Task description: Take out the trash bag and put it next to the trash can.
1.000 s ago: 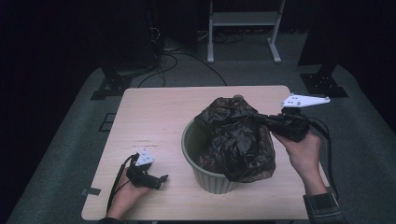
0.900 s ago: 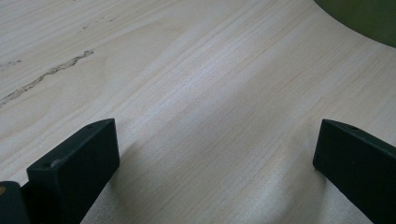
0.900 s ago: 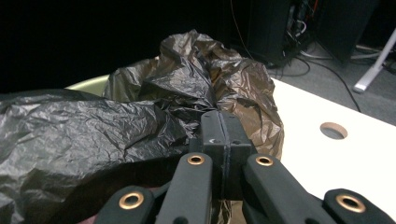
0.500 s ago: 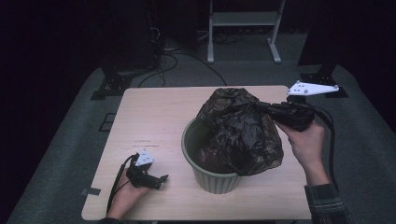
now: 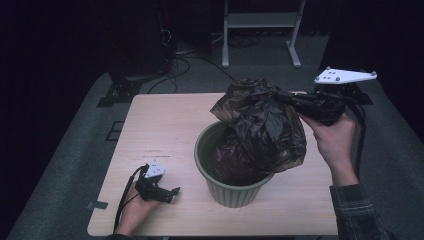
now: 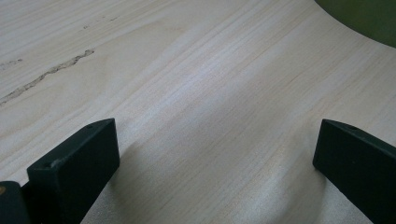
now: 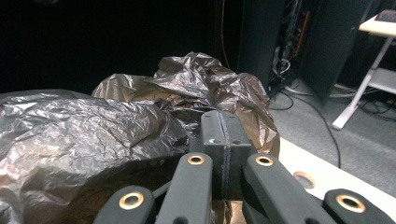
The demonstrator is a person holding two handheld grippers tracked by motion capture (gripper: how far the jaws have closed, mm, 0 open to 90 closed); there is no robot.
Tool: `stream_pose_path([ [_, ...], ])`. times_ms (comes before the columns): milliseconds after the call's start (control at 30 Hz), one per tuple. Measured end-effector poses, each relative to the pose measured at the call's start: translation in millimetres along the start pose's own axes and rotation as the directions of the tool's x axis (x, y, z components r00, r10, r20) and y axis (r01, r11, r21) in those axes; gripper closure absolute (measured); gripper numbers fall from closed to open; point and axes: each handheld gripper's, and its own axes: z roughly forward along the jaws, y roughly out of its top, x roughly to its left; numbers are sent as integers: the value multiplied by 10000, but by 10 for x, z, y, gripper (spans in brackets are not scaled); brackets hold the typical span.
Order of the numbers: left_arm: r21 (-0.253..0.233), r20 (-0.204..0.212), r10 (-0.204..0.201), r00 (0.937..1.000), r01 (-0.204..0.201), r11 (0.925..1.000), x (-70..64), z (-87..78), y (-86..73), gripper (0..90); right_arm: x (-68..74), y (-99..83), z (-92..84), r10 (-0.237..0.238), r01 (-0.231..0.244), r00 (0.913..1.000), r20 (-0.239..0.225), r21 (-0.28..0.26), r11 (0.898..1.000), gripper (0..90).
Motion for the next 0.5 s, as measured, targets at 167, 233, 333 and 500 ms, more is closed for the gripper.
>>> stream_pose_path([
  [167, -17, -12, -28, 10000, 28, 10000, -2, 1, -1, 0, -30, 197, -38, -151, 155, 9997, 175, -202, 9997, 900],
  [233, -7, -9, -20, 10000, 20, 10000, -2, 0, 0, 0, -37, 271, -55, -232, 239, 9994, 255, -255, 9994, 900],
  [333, -9, -10, -23, 10000, 23, 10000, -2, 1, 0, 0, -48, 350, -75, -267, 278, 9991, 329, -331, 9991, 900],
  [500, -1, -10, -25, 10000, 25, 10000, -2, 0, 0, 0, -84, 547, -132, -345, 372, 9979, 548, -501, 9980, 900],
])
